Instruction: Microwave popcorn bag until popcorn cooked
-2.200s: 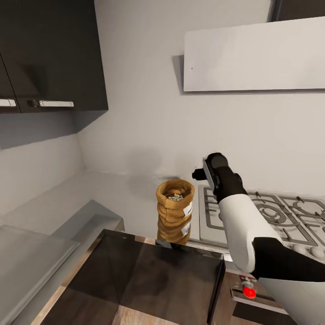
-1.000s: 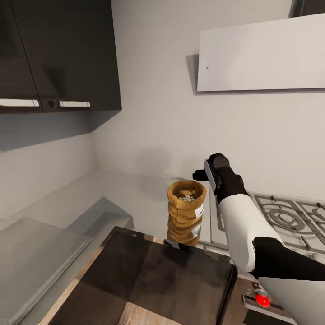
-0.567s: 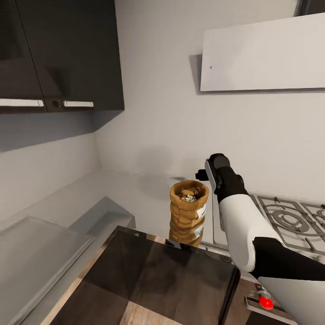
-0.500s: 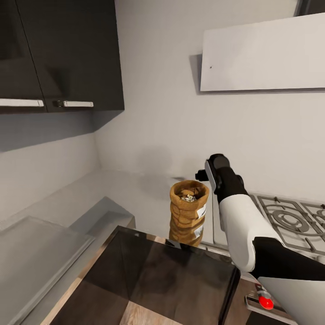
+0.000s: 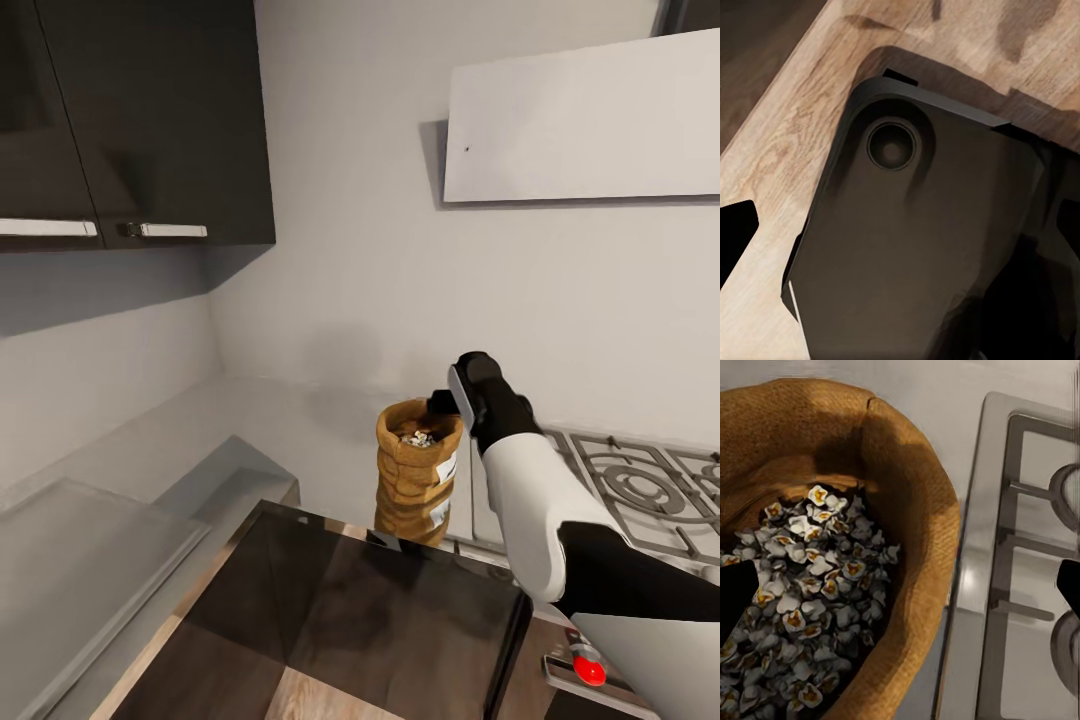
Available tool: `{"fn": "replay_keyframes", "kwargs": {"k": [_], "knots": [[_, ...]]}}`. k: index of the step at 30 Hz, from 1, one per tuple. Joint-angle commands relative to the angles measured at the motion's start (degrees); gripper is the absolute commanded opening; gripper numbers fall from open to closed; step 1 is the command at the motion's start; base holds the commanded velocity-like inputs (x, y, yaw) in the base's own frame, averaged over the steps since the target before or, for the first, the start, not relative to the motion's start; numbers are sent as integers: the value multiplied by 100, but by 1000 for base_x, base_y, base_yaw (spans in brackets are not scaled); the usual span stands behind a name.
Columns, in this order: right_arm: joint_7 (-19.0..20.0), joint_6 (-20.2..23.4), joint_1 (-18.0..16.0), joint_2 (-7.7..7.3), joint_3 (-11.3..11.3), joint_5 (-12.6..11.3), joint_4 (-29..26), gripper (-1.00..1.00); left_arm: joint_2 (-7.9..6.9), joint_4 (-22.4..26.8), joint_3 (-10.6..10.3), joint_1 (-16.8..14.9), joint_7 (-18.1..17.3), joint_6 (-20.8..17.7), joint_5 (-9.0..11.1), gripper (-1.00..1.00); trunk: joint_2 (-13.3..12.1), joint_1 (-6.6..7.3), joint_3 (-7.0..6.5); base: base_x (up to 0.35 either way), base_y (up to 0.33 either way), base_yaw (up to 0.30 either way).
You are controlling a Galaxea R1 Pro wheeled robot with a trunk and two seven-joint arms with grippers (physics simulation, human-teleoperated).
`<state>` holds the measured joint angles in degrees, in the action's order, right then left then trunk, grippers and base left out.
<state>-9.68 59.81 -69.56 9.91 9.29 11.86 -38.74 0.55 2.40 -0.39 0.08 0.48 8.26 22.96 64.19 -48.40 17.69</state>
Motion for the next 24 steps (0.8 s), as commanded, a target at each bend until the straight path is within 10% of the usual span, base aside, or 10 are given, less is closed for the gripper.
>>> {"fn": "replay_keyframes", "kwargs": {"k": [1, 24], "knots": [[25, 19, -4, 8, 32, 56, -89, 100, 1, 7, -7, 1, 5, 10, 25, 100, 4, -1, 6, 0, 0, 0], [-2, 19, -4, 8, 310, 61, -248, 100, 6, 6, -14, 1, 5, 36, 9, 100, 4, -1, 6, -108, 0, 0]]}}
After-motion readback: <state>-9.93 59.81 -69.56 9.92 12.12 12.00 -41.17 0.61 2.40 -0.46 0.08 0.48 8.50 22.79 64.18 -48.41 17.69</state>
